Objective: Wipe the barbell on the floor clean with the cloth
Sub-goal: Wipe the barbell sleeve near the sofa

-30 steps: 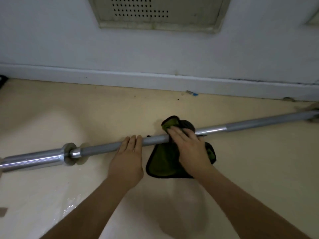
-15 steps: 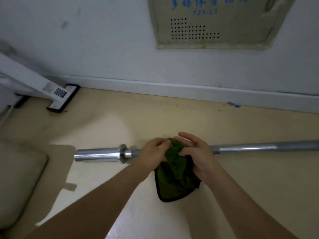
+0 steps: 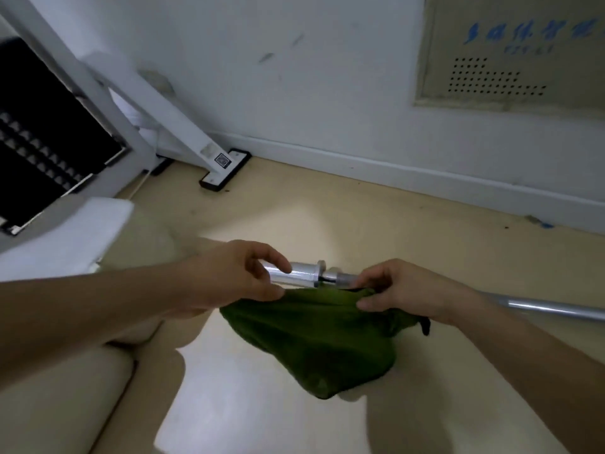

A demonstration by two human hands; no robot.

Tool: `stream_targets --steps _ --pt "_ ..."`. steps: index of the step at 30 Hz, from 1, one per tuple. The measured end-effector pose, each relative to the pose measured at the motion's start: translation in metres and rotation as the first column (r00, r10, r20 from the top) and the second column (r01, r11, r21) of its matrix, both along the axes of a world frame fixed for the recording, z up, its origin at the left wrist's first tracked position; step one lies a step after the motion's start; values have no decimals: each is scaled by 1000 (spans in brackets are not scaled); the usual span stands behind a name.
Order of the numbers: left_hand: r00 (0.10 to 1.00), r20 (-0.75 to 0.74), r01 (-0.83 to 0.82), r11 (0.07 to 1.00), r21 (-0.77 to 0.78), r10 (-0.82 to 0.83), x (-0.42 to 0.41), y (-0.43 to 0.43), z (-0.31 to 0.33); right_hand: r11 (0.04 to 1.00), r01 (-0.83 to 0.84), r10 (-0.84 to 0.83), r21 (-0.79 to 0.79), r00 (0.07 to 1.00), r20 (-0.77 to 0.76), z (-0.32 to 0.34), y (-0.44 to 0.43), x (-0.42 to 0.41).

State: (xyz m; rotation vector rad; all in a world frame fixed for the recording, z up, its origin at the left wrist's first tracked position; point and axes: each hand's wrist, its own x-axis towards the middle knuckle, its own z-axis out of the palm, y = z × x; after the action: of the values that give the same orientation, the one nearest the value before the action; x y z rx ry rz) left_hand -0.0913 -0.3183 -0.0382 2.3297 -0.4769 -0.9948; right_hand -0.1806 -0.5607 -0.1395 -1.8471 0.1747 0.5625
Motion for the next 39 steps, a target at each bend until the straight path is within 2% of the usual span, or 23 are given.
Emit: stream_targets --steps 4,6,7,8,10,12,14,15,16,17,18,19,21,23,25,27,28,29,31,32,33,35,39 --pt "971 163 126 956 265 -173 -10 45 -10 956 -152 180 -249 979 92 40 32 13" --pt "947 286 79 968 239 -148 -3 66 -23 911 -204 255 -360 962 100 56 49 19" --pt "950 312 -35 991 129 -7 3 74 -29 887 -214 276 -410 956 98 61 55 22" --pt "937 291 -189 981 -41 193 10 81 -34 863 -214 288 -458 953 97 63 62 25" --pt "824 85 -497 788 -364 560 19 87 -47 810 -154 271 -566 954 128 63 74 33" --pt "679 -136 -689 562 -458 721 18 85 -61 744 -21 213 -668 955 208 61 86 43" --pt "633 -259 -750 496 -437 729 16 87 -82 716 43 145 -697 967 209 58 99 53" --pt "663 -256 -734 544 -406 703 15 89 -93 732 45 91 -680 982 163 56 107 59" --pt "764 -182 -638 682 -357 619 13 92 -106 770 50 20 -636 995 103 52 118 65" --pt "907 -30 -413 875 -252 420 9 95 -113 825 86 -69 -558 996 52 45 129 71" --pt "966 149 -191 971 -141 212 6 97 -117 876 153 -166 -457 986 13 38 141 76" --pt "944 311 -72 989 -133 110 3 96 -121 905 239 -261 -351 965 -16 27 152 79" --pt "927 348 -16 940 -341 141 -9 90 -115 900 404 -421 -164 902 -92 8 172 79" --pt "971 153 -98 888 -449 185 -16 81 -115 834 551 -537 18 819 -204 -7 181 74" --pt "969 178 -85 910 -406 169 -18 79 -124 625 743 -657 240 666 -354 -17 182 65" --pt "960 173 -133 904 -406 218 -8 83 -129 419 837 -749 351 537 -387 -28 180 51" --pt "974 88 -154 890 -429 211 -2 86 -130 422 843 -787 335 524 -326 -32 180 43" --pt "982 -38 -182 867 -464 186 4 88 -128 488 821 -798 296 557 -230 -39 180 35" --pt "954 -266 -268 788 -555 137 18 87 -121 634 717 -717 290 686 -125 -46 180 26" --pt "937 -324 -305 759 -576 131 26 81 -119 669 668 -659 327 736 -157 -50 180 25" --pt "932 -327 -326 750 -576 154 35 74 -120 681 635 -614 365 767 -187 -55 182 27" --pt "940 -198 -341 770 -539 278 58 54 -132 661 666 -650 347 739 -178 -63 184 36" --pt "934 84 -277 853 -443 346 99 17 -165 439 864 -843 248 491 -218 -81 183 62"
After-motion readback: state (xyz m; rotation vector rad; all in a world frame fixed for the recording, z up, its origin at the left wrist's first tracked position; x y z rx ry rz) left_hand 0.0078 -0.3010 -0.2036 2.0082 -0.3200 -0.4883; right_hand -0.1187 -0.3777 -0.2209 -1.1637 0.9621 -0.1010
